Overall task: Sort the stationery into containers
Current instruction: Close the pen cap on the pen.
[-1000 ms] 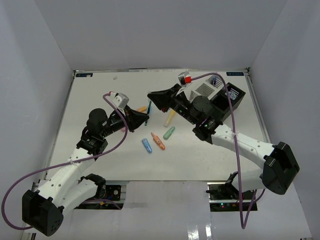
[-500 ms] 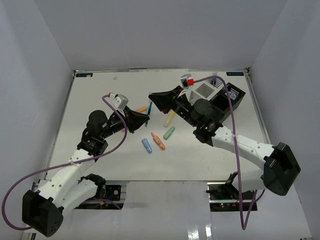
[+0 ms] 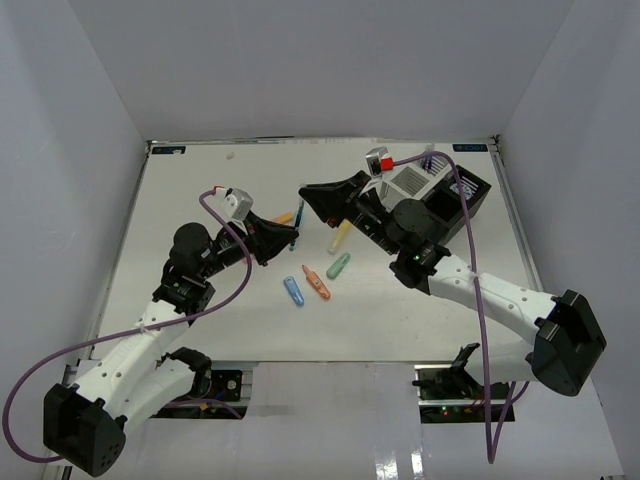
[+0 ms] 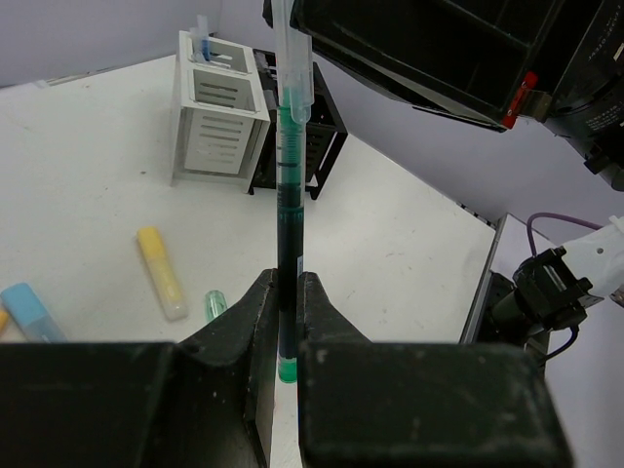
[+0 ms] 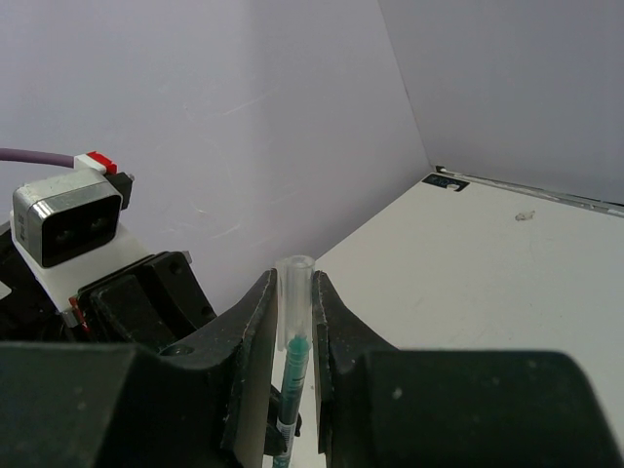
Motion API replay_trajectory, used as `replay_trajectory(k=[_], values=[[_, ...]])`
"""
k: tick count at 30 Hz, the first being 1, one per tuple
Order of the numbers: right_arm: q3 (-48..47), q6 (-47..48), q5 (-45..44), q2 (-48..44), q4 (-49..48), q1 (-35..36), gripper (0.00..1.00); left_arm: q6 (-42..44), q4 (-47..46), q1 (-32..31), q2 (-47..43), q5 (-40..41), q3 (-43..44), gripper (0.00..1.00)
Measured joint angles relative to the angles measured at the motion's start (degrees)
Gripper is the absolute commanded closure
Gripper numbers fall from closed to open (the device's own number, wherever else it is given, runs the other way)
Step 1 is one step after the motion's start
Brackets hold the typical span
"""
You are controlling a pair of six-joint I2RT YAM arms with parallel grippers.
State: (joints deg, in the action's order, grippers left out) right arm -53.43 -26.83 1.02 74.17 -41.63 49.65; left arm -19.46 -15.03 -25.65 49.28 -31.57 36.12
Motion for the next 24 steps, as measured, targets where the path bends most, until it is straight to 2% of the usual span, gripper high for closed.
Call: replay_trajectory(k=[12, 24], values=[[1.09, -0.72, -1.49, 0.00, -0.98, 0.92, 0.92, -0.26, -0.72, 0.00, -0.02, -0.61, -0.42, 1.00], [3.67, -1.27, -4.02, -1.11, -0.92, 1.44, 0.85, -0.55, -0.02, 0.00, -0.33, -0.76, -1.27, 1.00]])
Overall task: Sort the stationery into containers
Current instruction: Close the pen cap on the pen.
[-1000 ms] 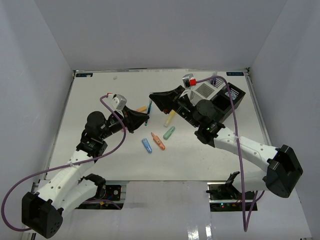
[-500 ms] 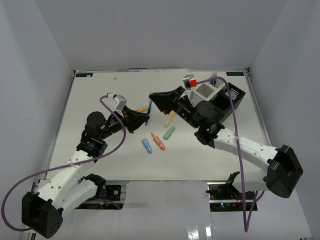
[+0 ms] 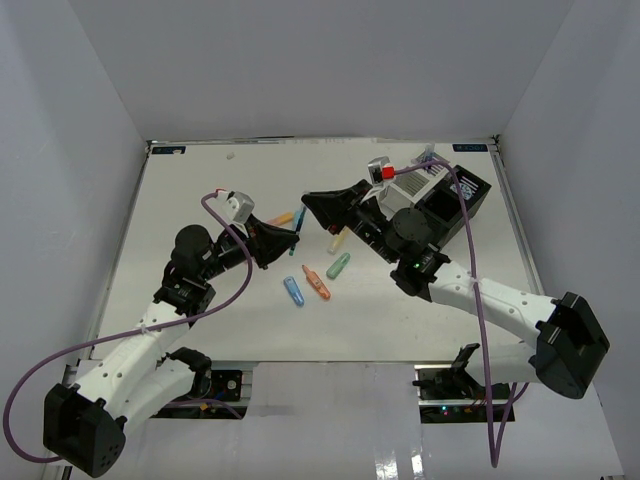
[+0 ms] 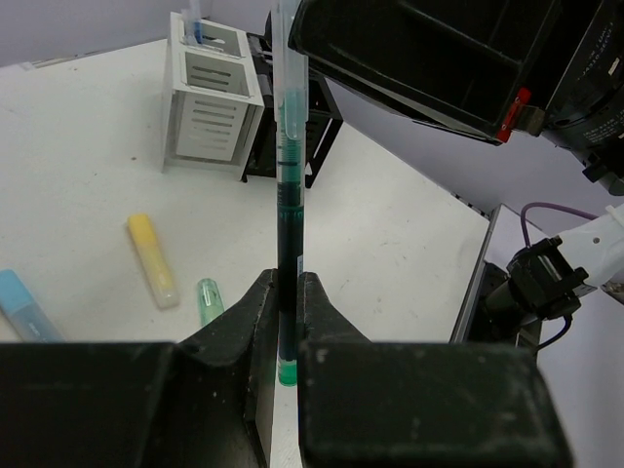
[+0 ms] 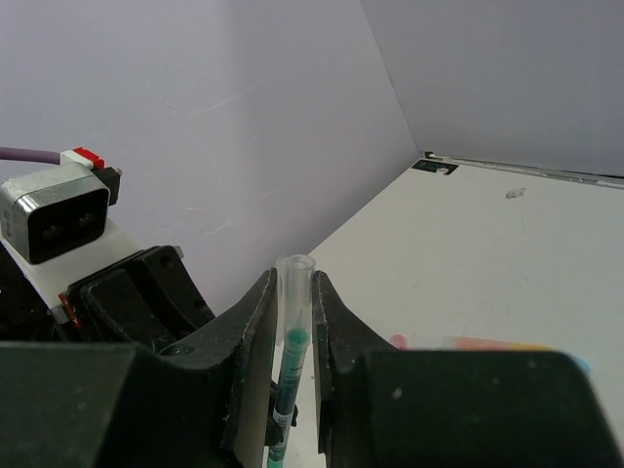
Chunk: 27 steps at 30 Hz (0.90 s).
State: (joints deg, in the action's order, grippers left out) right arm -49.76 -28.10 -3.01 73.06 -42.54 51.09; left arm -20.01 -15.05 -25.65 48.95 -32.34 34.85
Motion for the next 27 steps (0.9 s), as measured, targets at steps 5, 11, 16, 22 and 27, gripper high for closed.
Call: replay_trajectory(k=[5, 11, 16, 22, 27], values=[[0.07, 0.07, -0.04, -0.31, 0.90, 0.04, 0.88, 0.00, -0.13, 0.00, -0.04, -0.09, -0.33, 1.00], [0.07, 0.24, -0.20, -0.33, 2.10, 0.17, 0.90, -0.07, 0.02, 0.02, -0.04, -0.13, -0.70, 1.00], [0.04, 0.37, -0.15, -0.39, 2.36, 0.33, 0.74, -0.63, 0.00, 0.04, -0.04, -0.55, -0.76, 1.00], [-0.66, 1.86, 0.28, -1.57, 8.22, 0.72, 0.54, -0.79, -1.75, 0.28, 0.02, -0.74, -0.76, 1.00], [-2.95, 4.55, 0.39, -2.36, 15.41, 1.09, 0.43, -0.59, -3.37, 0.39, 0.04, -0.92, -0.76, 1.00]])
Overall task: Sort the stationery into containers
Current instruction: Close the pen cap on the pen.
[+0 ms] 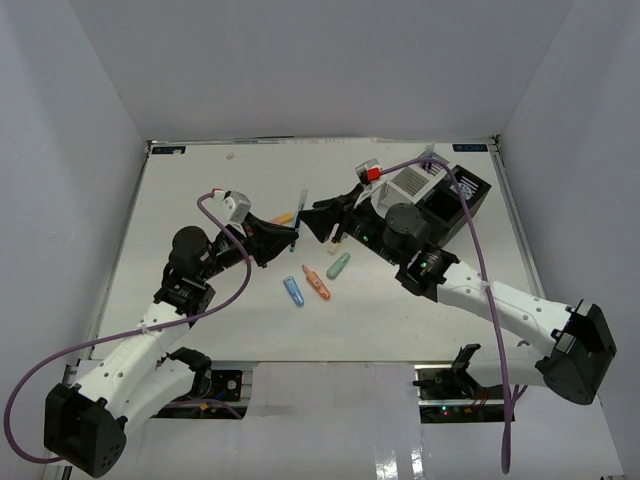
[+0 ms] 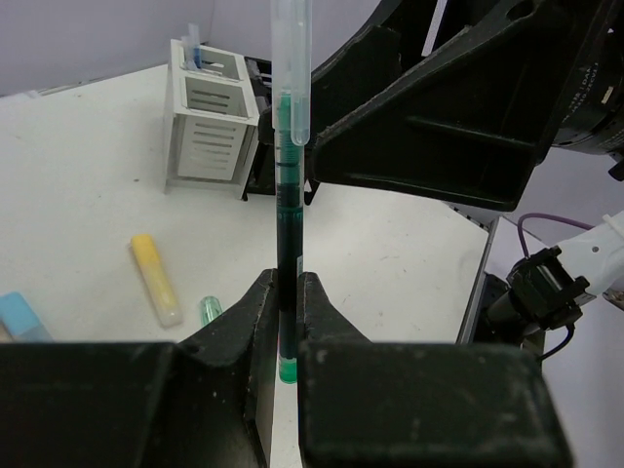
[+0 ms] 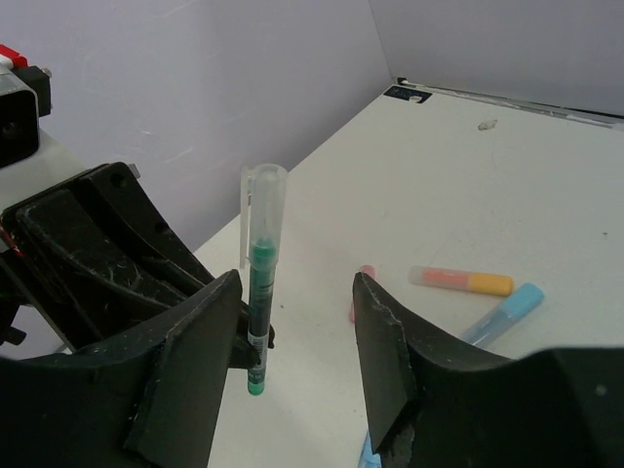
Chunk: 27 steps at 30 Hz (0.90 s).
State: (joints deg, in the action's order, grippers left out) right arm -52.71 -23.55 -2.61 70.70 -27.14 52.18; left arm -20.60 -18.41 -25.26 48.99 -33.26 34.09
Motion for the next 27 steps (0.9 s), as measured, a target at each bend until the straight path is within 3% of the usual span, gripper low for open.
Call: replay_trajectory(k=[9, 22, 27], values=[[-3.80, 4.28, -0.20, -4.20, 8.52, 0.00, 0.24, 0.90, -0.92, 0.02, 0.44, -0.52, 0.00, 1.00], [-22.21, 8.50, -1.09, 0.59, 25.20, 0.00, 0.26, 5.11, -0.94, 0.02, 0.74, -4.63, 0.00, 1.00], [-24.39, 8.76, -1.42, 3.21, 30.29, 0.00, 0.28, 6.19, -0.94, 0.02, 0.74, -5.16, 0.00, 1.00]])
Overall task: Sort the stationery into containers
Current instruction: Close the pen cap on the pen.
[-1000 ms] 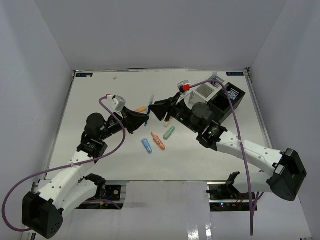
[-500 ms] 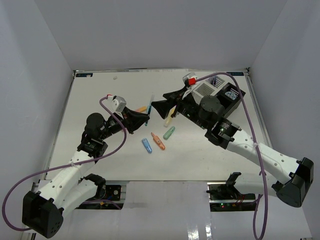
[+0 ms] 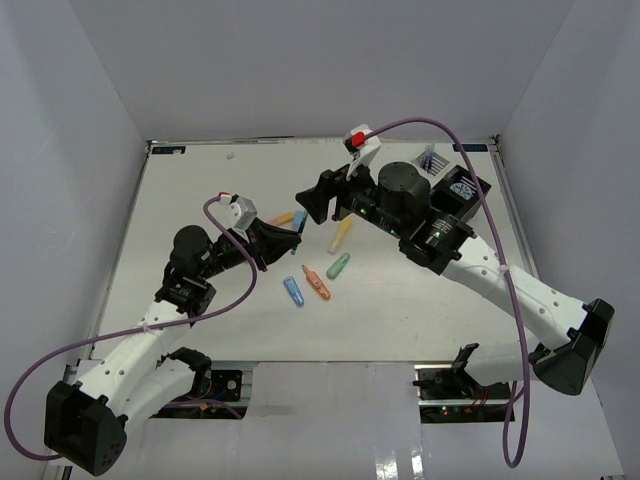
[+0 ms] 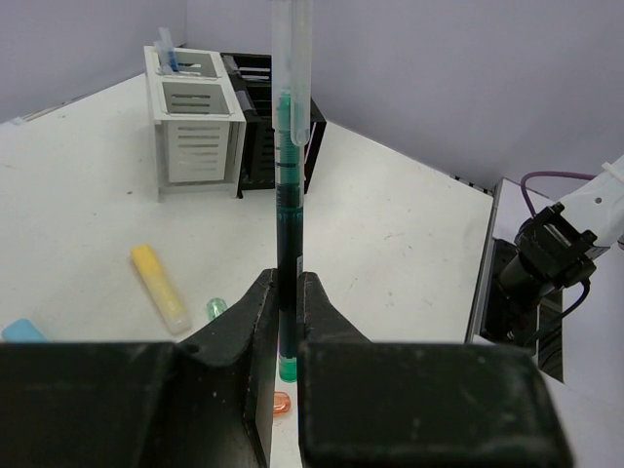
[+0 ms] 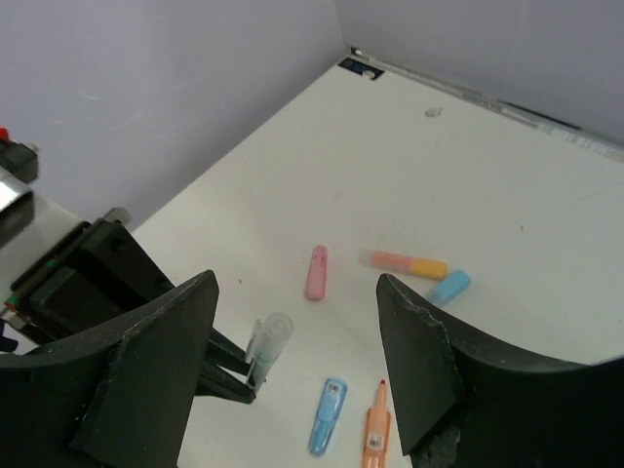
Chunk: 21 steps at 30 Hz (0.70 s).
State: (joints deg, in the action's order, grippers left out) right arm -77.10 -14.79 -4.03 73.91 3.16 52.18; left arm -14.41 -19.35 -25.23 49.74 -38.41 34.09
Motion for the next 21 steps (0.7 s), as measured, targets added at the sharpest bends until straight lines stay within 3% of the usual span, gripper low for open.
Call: replay_trajectory(k=[6, 16, 21], values=[[0.00, 0.02, -0.20, 1.18, 3.61, -0.02, 0.33, 0.46, 0.00, 0.00, 0.00, 0.02, 0.00, 1.00], [-0.02, -0.07, 1.77, 1.62, 3.98, -0.02, 0.57, 0.46, 0.02, 0.00, 0.00, 0.02, 0.00, 1.00], [-0.26, -0.20, 2.93, 2.51, 3.91, 0.02, 0.64, 0.46, 0.04, 0.00, 0.33, 0.04, 0.00, 1.00]])
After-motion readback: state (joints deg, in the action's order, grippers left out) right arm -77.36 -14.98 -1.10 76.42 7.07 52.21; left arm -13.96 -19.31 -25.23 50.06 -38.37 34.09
